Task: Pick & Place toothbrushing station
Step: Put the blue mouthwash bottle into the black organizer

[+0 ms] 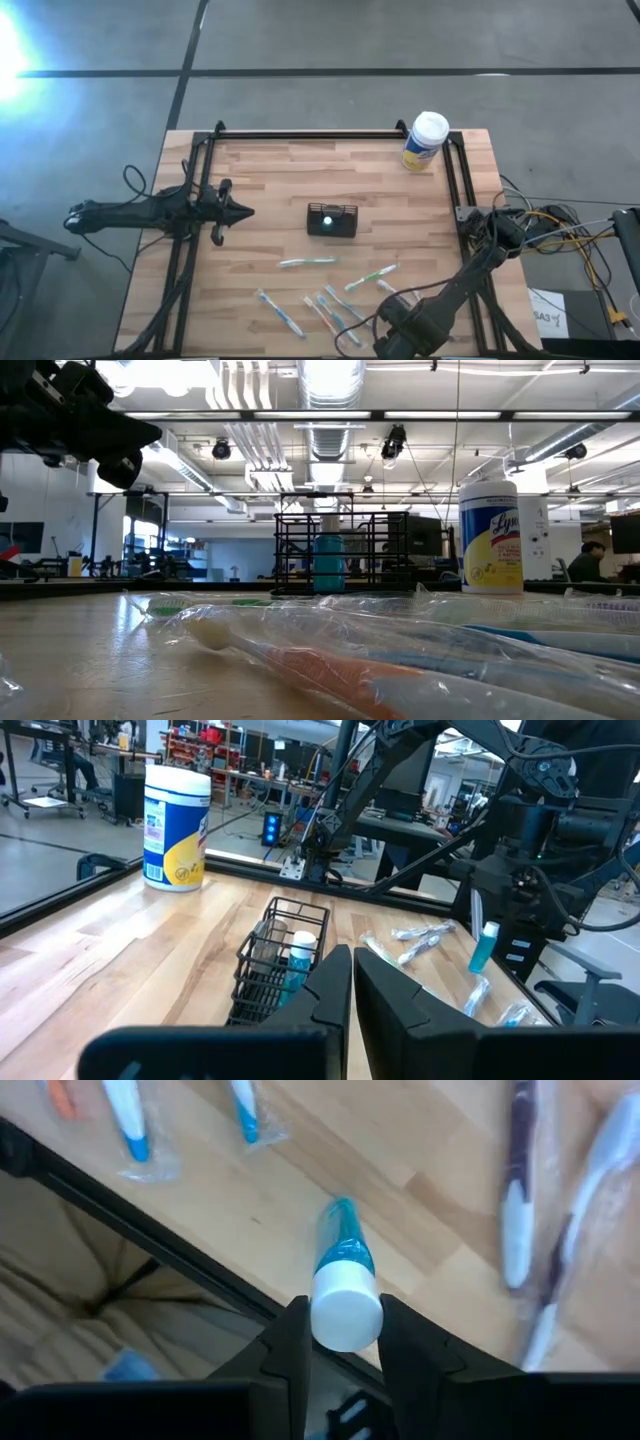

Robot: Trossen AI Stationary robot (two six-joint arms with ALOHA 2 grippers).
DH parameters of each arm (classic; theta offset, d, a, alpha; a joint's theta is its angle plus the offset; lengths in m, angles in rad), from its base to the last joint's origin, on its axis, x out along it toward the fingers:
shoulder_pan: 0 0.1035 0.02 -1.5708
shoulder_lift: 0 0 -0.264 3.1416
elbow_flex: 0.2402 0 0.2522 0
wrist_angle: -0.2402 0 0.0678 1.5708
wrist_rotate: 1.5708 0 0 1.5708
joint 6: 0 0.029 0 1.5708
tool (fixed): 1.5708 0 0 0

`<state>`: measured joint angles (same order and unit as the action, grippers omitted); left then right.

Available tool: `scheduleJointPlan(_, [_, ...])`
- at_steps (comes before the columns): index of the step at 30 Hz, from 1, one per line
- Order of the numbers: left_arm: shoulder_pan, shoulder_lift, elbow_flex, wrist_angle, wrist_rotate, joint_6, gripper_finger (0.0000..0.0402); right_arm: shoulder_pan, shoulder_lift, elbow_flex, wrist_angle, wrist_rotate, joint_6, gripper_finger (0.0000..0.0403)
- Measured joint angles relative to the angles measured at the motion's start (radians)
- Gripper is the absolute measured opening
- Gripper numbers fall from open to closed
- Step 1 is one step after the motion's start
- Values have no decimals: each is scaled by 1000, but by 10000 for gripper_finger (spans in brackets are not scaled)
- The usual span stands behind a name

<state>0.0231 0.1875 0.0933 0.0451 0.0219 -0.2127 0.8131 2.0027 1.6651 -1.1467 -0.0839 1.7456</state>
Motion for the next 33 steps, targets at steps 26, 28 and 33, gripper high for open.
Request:
scheduleJointPlan(26, [0, 0, 0, 7, -47, -49, 21, -359, -408, 28, -305, 445, -796, 85])
scheduleJointPlan(28, [0, 0, 0, 7, -50, -55, 21, -426, -423, 28, -298, 461, -907, 85])
scheduleJointPlan(33, [0, 0, 0, 7, -50, -56, 21, -587, -443, 28, -220, 450, -1214, 85])
